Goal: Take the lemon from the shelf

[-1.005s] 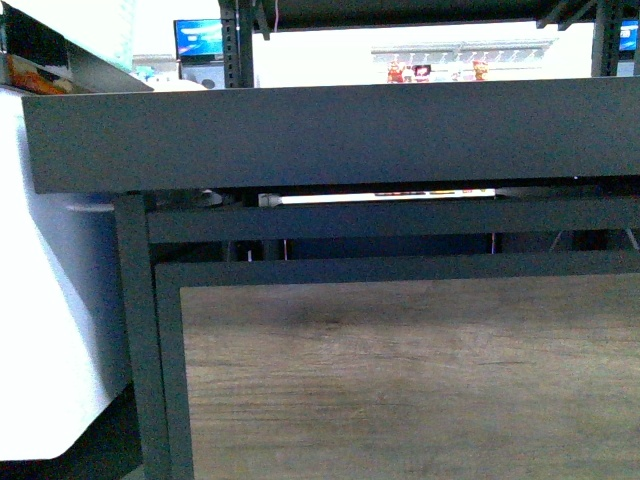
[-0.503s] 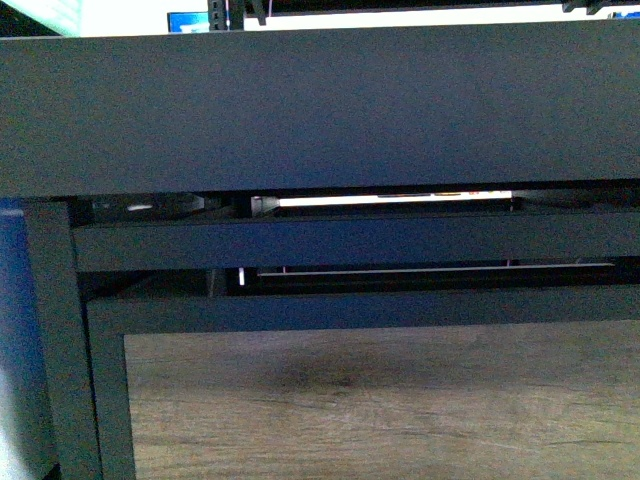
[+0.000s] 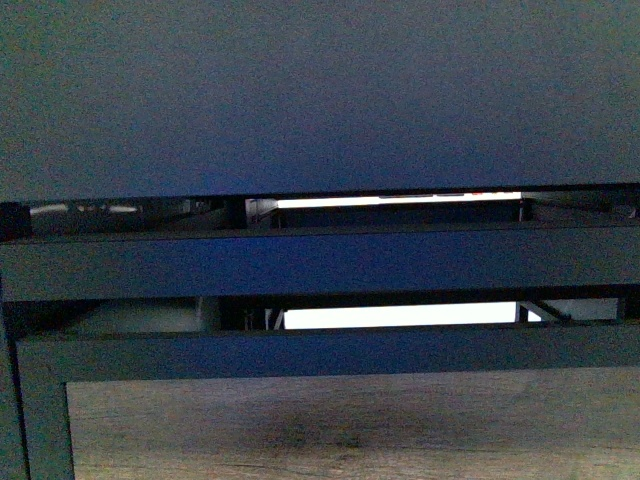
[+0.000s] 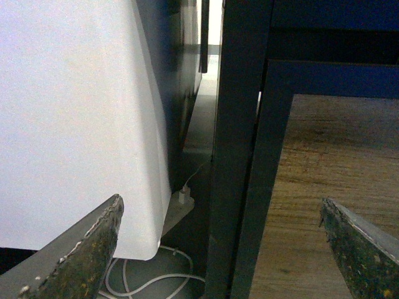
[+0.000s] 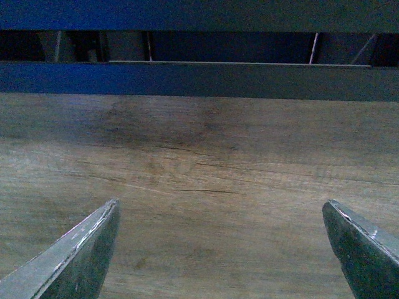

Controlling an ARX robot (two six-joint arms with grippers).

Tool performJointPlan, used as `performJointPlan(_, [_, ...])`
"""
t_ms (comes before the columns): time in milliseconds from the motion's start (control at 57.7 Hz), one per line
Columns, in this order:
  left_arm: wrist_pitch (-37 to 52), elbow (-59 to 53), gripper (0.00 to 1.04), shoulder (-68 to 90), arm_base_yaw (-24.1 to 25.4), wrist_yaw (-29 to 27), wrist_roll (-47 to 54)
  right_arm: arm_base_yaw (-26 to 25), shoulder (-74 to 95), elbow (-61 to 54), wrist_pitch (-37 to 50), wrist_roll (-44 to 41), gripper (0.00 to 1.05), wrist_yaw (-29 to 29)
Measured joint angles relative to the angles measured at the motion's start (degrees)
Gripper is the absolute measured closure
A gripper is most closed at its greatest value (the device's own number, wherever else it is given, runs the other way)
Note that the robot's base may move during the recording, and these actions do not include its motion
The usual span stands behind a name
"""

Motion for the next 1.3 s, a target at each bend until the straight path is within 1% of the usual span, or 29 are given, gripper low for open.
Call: performJointPlan(1300, [0.0, 0.0, 0.08, 0.0, 0.0, 0.0, 0.0, 0.0, 0.0, 0.0, 0.0, 0.1, 0.07, -0.1])
